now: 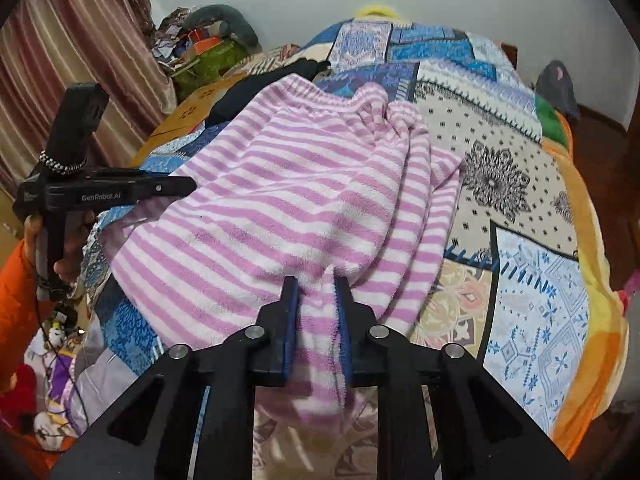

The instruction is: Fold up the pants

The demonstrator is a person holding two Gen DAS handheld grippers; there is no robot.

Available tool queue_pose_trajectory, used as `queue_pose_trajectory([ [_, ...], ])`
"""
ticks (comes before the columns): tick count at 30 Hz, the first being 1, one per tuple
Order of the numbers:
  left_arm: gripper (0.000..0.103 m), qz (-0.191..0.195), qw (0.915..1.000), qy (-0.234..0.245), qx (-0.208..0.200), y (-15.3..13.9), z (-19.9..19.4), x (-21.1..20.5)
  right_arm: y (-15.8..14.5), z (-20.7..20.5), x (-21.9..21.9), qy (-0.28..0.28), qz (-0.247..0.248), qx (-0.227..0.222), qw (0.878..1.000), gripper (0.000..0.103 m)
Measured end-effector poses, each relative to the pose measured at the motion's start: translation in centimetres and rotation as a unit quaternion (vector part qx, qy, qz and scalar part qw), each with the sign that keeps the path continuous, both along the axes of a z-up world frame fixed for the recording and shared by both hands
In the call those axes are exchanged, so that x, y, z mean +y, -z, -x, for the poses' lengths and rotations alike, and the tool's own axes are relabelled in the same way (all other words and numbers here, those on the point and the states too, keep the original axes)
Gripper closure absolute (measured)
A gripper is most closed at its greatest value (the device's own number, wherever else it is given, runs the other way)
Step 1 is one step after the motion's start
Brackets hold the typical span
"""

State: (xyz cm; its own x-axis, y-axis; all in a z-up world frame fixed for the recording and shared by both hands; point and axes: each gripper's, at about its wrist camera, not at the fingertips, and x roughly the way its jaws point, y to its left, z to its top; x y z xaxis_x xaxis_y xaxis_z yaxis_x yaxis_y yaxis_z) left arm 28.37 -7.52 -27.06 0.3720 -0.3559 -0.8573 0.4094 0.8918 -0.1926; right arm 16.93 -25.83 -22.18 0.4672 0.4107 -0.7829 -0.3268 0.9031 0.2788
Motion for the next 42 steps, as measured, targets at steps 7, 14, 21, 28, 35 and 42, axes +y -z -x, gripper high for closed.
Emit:
queue_pose_trajectory([
  [7, 0.095, -0.064, 0.9977, -0.013, -0.021, 0.7, -1.0, 0.2, 0.6, 0.7, -0.1, -0.006, 0.028, 0.000, 1.000, 0.092],
  [14, 0.096, -0.067, 0.9970, -0.034, -0.021, -0.6, -1.0, 3.7, -0.7, 1.0, -1.2, 0.004, 0.021, 0.006, 1.000, 0.087],
  [21, 0.027, -0.035, 0.9979, -0.022, -0.049, -3.4, -0.6, 2.4, -3.6, -0.5, -2.7, 0.048, 0.011, -0.028, 0.998, 0.048],
  [28, 0.017, -0.048, 0.9988, -0.002, 0.003, -0.5, -3.2, -0.1, -1.6, -2.7, -3.1, 0.066, 0.012, 0.024, 0.997, 0.040],
  [35, 0.015, -0.048, 0.9967, 0.032, 0.057, 2.5, -5.4, -1.4, 2.0, -4.0, -2.9, 0.054, -0.004, 0.092, 0.994, 0.034],
  [42, 0.011, -0.024, 0.9943, 0.047, 0.093, 4.0, -7.6, -3.1, 2.8, -5.5, -3.3, 0.040, -0.042, 0.108, 0.992, 0.027],
])
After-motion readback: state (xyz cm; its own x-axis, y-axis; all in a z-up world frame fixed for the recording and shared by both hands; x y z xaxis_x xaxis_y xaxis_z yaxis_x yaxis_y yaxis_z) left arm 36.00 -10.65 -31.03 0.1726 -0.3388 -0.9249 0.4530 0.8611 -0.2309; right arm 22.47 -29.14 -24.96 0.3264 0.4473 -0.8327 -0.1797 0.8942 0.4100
